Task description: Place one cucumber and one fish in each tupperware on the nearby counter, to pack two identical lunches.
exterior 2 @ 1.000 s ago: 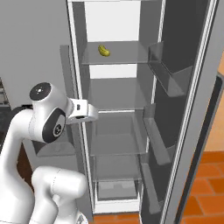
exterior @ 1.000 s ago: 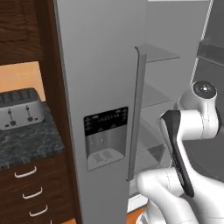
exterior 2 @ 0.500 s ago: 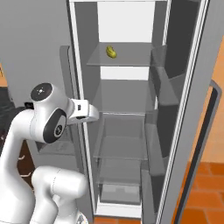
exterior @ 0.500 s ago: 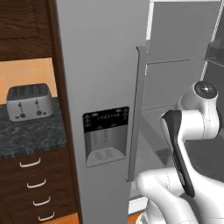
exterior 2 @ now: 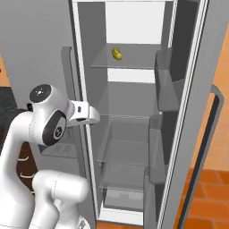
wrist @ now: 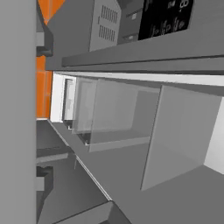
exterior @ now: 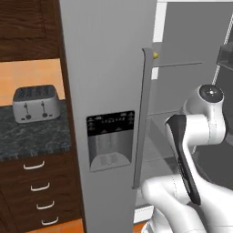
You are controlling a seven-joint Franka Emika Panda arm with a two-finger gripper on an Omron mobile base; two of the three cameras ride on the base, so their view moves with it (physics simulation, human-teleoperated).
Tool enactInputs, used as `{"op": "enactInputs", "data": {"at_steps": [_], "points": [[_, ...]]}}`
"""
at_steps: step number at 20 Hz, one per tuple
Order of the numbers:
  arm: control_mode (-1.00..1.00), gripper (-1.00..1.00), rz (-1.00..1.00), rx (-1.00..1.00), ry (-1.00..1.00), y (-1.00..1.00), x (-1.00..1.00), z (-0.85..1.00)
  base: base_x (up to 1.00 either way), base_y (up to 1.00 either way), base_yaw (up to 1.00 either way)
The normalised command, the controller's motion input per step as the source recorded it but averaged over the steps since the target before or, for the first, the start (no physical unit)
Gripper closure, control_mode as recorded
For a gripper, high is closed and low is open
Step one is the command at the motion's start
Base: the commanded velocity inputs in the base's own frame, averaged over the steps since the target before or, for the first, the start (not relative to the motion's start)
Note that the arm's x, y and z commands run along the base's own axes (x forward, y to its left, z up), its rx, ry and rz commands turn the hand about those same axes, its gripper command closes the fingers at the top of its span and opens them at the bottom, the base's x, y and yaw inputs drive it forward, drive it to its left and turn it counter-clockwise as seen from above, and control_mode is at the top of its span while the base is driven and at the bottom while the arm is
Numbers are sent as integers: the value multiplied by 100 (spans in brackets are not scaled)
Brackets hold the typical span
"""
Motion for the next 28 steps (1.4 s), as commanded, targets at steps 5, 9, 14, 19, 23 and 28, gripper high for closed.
{"op": "enactInputs", "data": {"at_steps": [5,9,14,19,23,28], "points": [[100,-100,0,0,0,0,0,0,3,-18,0],[100,-100,0,0,0,0,0,0,0,-34,0],[100,-100,0,0,0,0,0,0,8,-21,0],[100,-100,0,0,0,0,0,0,2,-38,0],[100,-100,0,0,0,0,0,0,1,-41,0],[100,-100,0,0,0,0,0,0,6,-28,0]]}}
